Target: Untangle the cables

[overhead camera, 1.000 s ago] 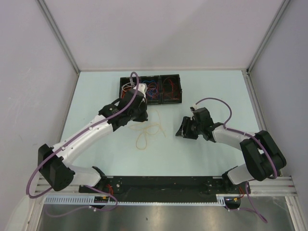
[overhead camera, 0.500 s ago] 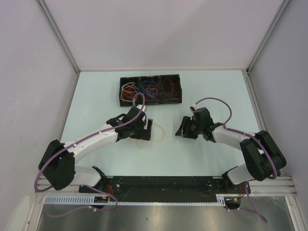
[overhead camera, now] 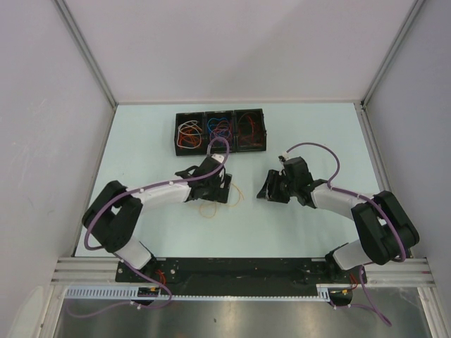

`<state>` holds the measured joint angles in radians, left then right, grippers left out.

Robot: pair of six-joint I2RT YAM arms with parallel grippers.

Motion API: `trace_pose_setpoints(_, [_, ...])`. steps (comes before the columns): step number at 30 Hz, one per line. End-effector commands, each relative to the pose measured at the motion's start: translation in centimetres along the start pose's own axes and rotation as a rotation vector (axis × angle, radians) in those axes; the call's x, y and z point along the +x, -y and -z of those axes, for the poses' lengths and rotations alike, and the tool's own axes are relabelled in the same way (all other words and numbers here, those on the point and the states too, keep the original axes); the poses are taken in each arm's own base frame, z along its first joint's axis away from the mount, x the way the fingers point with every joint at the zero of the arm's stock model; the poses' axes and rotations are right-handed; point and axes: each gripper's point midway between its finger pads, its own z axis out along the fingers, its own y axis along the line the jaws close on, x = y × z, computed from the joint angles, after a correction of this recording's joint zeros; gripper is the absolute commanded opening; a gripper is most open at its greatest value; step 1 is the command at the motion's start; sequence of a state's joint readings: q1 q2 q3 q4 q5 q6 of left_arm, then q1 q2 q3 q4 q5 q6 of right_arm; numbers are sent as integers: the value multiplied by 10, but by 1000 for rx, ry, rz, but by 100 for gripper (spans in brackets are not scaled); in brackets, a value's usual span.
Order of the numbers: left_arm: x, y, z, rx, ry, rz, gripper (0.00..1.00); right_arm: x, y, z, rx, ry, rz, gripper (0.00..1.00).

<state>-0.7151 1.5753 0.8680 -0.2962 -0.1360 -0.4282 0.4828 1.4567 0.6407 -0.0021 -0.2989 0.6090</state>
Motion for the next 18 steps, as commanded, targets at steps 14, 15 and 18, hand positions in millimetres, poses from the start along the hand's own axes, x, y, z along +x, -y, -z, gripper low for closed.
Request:
trace_pose_setpoints(14, [-39,-9,-32,-148,98,96,55,-7,-7,2,-40,24,17,55])
trace_pose_setpoints(15, [-37,-10,-35,-156,90,95,53,-7,-8,1,-43,23,18,55])
trace_pose_setpoints(18, [-35,-10,-39,-160,87,103,45,-8,-8,1,-45,24,18,55])
